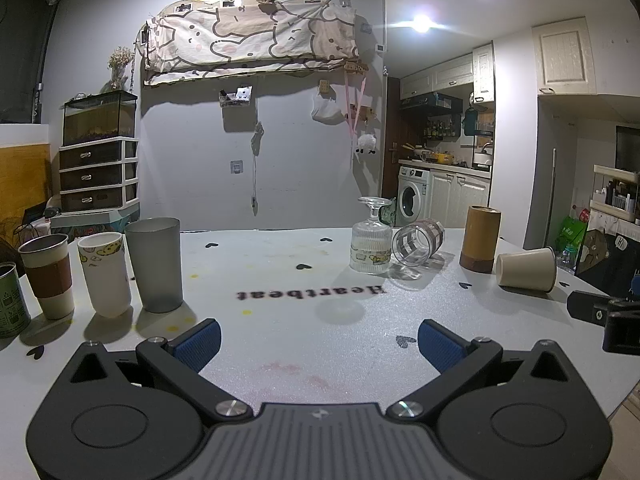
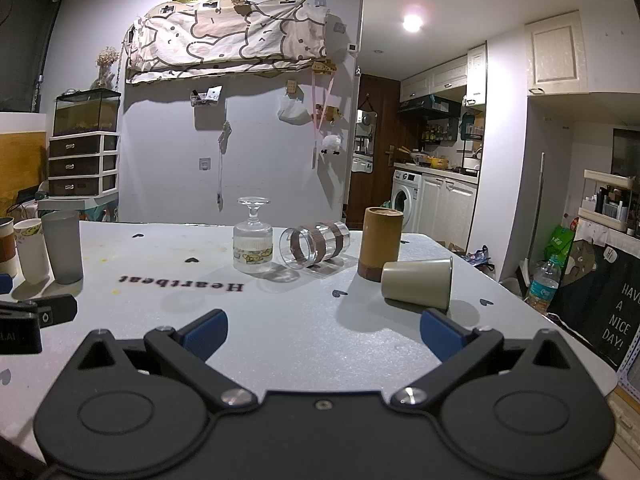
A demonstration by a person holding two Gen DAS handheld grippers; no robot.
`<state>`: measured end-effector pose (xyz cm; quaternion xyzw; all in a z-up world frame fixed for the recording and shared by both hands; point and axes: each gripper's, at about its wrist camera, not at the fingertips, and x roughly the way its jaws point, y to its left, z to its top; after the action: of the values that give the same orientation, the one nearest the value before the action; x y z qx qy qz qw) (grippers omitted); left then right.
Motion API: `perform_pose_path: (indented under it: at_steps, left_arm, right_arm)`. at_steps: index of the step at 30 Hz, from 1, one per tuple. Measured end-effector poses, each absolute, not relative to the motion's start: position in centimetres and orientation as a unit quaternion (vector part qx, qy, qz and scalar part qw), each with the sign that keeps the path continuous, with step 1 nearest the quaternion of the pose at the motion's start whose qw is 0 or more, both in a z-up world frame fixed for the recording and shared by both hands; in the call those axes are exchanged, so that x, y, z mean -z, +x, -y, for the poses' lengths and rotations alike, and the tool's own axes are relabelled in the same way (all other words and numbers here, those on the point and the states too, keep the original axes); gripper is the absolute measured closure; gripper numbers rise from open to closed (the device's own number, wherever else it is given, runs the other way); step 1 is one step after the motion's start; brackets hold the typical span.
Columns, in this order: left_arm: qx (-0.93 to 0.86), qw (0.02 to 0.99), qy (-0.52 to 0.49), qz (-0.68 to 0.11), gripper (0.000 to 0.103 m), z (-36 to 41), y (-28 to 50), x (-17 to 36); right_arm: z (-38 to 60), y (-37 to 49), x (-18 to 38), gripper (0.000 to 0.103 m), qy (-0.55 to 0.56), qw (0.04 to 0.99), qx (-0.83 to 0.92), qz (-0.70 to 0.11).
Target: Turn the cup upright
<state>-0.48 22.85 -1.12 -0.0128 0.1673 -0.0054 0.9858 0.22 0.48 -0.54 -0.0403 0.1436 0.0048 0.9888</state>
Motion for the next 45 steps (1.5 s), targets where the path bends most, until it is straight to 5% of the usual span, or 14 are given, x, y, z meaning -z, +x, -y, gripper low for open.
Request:
perform_pose_path:
  at_steps: [45]
  left_arm:
    - [0.006, 0.986, -0.012, -0.166, 0.0, -22.8, -0.6, 1.4]
  right_arm:
    - [-1.1, 1.1, 1.8, 0.0, -0.019, 0.989, -0.006, -0.148]
